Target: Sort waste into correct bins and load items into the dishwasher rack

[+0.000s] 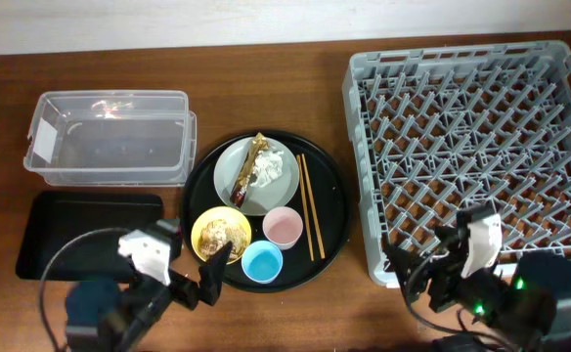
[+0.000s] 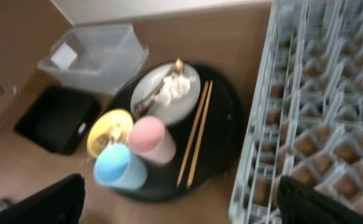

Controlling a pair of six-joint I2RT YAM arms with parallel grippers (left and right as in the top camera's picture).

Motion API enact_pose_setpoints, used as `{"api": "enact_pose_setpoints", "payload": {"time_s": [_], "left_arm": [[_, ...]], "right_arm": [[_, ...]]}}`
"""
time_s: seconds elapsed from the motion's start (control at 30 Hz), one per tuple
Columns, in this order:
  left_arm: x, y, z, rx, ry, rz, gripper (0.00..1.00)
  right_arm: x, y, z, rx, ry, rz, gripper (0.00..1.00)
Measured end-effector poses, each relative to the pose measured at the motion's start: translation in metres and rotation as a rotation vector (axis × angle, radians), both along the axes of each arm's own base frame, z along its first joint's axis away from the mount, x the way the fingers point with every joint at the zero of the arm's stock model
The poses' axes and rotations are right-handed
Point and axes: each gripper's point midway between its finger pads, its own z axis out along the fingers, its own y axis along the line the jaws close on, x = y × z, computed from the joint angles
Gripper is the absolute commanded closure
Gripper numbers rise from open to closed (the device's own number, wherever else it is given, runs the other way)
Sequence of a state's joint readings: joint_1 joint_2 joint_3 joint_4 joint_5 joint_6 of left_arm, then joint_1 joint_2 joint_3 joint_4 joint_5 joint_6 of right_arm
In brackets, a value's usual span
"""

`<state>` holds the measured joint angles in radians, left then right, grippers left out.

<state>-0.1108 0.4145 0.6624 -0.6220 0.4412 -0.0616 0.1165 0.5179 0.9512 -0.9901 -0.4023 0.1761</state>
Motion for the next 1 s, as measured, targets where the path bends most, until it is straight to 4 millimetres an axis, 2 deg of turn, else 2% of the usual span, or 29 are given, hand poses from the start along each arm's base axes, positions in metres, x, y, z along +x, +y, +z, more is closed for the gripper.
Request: {"api": "enact_pose_setpoints", "payload": {"time_s": [0.07, 0.1, 0.17, 0.23, 0.3, 0.4, 0.47, 0.5, 0.57, 0.63, 0.7, 0.77, 0.8, 0.83, 0.9, 0.93, 1.0], "left_arm": [[0.001, 0.000, 0.009, 0.009, 0.107, -0.001, 0.01], [0.008, -0.002, 0.021, 0.012, 0.152, -0.003, 0.01], [0.014, -0.004, 0.028, 0.014, 0.207, -0.011, 0.01], [0.020, -0.015, 0.039, -0.020, 0.221, -0.071, 0.01], [0.017, -0.025, 0.032, -0.053, 0.284, -0.128, 0.01], [0.007, -0.035, -0.004, -0.042, 0.501, -0.158, 0.05], [0.010, -0.050, -0.031, 0.016, 0.620, -0.181, 0.07], [0.012, -0.059, -0.047, 0.068, 0.680, -0.185, 0.11], [0.021, -0.070, -0.071, 0.199, 0.743, -0.149, 0.21], [0.040, -0.078, -0.087, 0.315, 0.731, -0.104, 0.24], [0.059, -0.082, -0.117, 0.416, 0.751, -0.054, 0.43], [0.082, -0.088, -0.149, 0.459, 0.768, -0.018, 0.58], [0.085, -0.089, -0.164, 0.475, 0.796, -0.014, 0.66], [0.088, -0.091, -0.179, 0.489, 0.821, -0.013, 0.69], [0.091, -0.096, -0.187, 0.479, 0.828, -0.020, 0.92], [0.091, -0.099, -0.186, 0.468, 0.831, -0.032, 1.00], [0.087, -0.103, -0.186, 0.446, 0.850, -0.050, 1.00]], "right_arm": [[0.003, 0.001, 0.010, -0.003, 0.053, 0.003, 0.02], [0.006, 0.006, 0.022, 0.012, 0.080, 0.030, 0.01], [0.003, 0.015, 0.024, 0.043, 0.121, 0.078, 0.02], [0.001, 0.020, 0.022, 0.062, 0.152, 0.105, 0.02], [-0.004, 0.016, 0.009, 0.068, 0.242, 0.057, 0.01], [-0.004, 0.003, -0.002, 0.054, 0.305, -0.042, 0.01], [-0.004, 0.001, -0.003, 0.051, 0.311, -0.062, 0.02], [-0.004, 0.000, -0.004, 0.052, 0.315, -0.067, 0.01], [-0.005, -0.001, -0.006, 0.055, 0.329, -0.078, 0.01], [-0.004, -0.001, -0.005, 0.057, 0.329, -0.082, 0.02], [-0.005, -0.001, -0.006, 0.059, 0.333, -0.083, 0.02], [-0.005, -0.001, -0.006, 0.061, 0.336, -0.086, 0.01], [-0.005, -0.001, -0.006, 0.061, 0.337, -0.086, 0.02], [-0.005, -0.001, -0.006, 0.061, 0.338, -0.086, 0.02], [-0.006, -0.001, -0.007, 0.063, 0.343, -0.088, 0.01], [-0.006, -0.001, -0.007, 0.063, 0.344, -0.088, 0.02], [-0.006, -0.001, -0.007, 0.064, 0.345, -0.090, 0.01]]}}
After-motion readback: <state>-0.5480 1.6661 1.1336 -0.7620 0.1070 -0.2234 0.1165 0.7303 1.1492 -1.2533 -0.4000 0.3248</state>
